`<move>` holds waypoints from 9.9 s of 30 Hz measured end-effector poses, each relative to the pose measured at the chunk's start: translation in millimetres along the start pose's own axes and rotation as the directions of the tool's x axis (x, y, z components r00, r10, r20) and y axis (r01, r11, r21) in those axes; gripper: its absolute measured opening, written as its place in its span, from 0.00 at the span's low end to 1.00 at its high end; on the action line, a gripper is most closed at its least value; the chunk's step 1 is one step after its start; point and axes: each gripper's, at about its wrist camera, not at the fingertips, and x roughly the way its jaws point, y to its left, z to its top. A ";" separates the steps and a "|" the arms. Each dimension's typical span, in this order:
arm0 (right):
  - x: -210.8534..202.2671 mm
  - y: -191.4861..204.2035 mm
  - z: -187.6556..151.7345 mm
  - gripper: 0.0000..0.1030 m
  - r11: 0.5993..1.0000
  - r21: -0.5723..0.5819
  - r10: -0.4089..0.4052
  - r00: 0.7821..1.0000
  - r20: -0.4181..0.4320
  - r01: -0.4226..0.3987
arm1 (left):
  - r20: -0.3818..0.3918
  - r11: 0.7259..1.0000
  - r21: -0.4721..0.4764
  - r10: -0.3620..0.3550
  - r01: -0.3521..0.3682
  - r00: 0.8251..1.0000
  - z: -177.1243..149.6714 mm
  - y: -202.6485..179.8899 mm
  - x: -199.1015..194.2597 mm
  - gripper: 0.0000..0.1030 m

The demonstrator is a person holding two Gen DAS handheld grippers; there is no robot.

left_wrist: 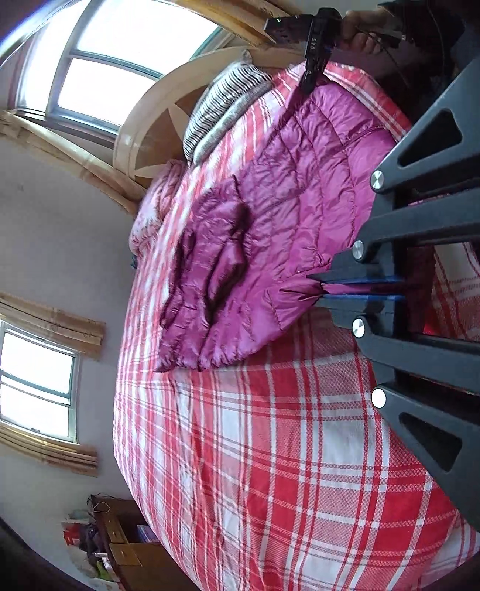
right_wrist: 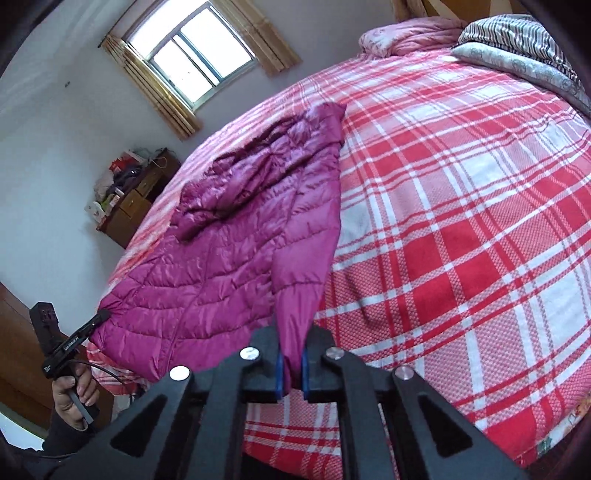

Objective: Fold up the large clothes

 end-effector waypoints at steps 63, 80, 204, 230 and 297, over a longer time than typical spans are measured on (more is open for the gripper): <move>175.7 7.4 213.3 0.92 0.968 0.106 -0.246 0.943 0.224 0.228 | 0.057 0.914 0.192 0.354 -0.358 0.933 113.0 -34.3 224.4 0.71; 281.9 93.1 168.6 0.79 0.912 -0.300 -0.283 0.958 0.039 0.281 | 0.013 0.892 0.087 0.443 -0.443 0.896 122.7 -12.8 233.6 0.72; 218.6 122.6 64.5 0.98 0.854 -0.371 -0.341 0.931 0.129 0.365 | -0.018 0.856 -0.060 0.514 -0.514 0.858 32.3 27.6 127.4 0.80; 228.2 113.1 38.0 1.00 0.859 -0.370 -0.330 0.935 0.127 0.354 | 0.116 0.978 -0.207 0.030 -0.005 0.993 66.1 -17.9 96.2 0.07; 151.0 -16.8 102.7 0.12 0.980 0.088 -0.183 0.981 0.060 0.177 | 0.005 0.901 0.434 0.002 -0.004 1.000 84.8 -175.1 267.0 0.79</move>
